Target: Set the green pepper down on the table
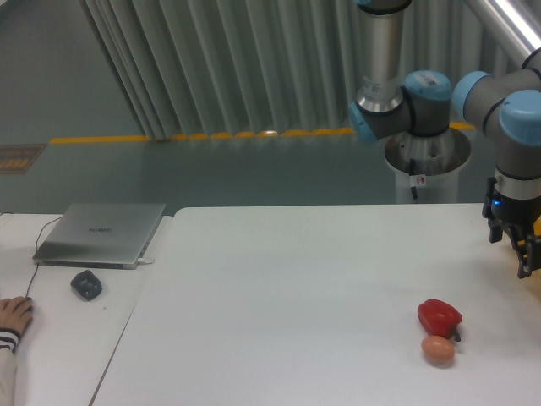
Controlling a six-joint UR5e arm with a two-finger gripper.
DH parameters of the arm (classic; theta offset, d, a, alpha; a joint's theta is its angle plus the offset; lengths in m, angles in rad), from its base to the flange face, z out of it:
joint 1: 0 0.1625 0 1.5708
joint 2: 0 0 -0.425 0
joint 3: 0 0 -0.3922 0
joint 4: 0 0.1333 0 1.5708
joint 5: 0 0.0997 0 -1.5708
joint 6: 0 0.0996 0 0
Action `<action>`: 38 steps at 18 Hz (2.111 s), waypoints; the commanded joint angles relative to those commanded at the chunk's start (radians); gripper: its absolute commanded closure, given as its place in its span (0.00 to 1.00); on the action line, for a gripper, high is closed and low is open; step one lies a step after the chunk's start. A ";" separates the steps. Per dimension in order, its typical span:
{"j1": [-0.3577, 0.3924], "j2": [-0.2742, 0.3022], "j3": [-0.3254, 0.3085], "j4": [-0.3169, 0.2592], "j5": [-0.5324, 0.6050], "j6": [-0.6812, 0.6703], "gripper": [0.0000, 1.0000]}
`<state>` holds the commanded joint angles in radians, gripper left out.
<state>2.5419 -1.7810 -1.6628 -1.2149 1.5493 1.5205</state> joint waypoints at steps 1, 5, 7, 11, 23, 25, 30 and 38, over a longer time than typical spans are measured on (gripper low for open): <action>-0.009 -0.003 0.000 0.000 -0.002 -0.026 0.00; -0.032 -0.026 0.012 0.002 0.000 -0.112 0.00; -0.038 -0.031 0.014 0.005 0.000 -0.125 0.00; -0.038 -0.038 0.018 0.021 0.002 -0.126 0.00; 0.021 -0.018 0.018 0.015 0.170 0.232 0.00; 0.058 -0.005 0.018 0.012 0.170 0.317 0.00; 0.141 0.009 0.018 0.011 0.169 0.582 0.00; 0.270 0.011 0.015 0.011 0.167 1.000 0.00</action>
<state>2.8117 -1.7702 -1.6475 -1.2042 1.7165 2.5201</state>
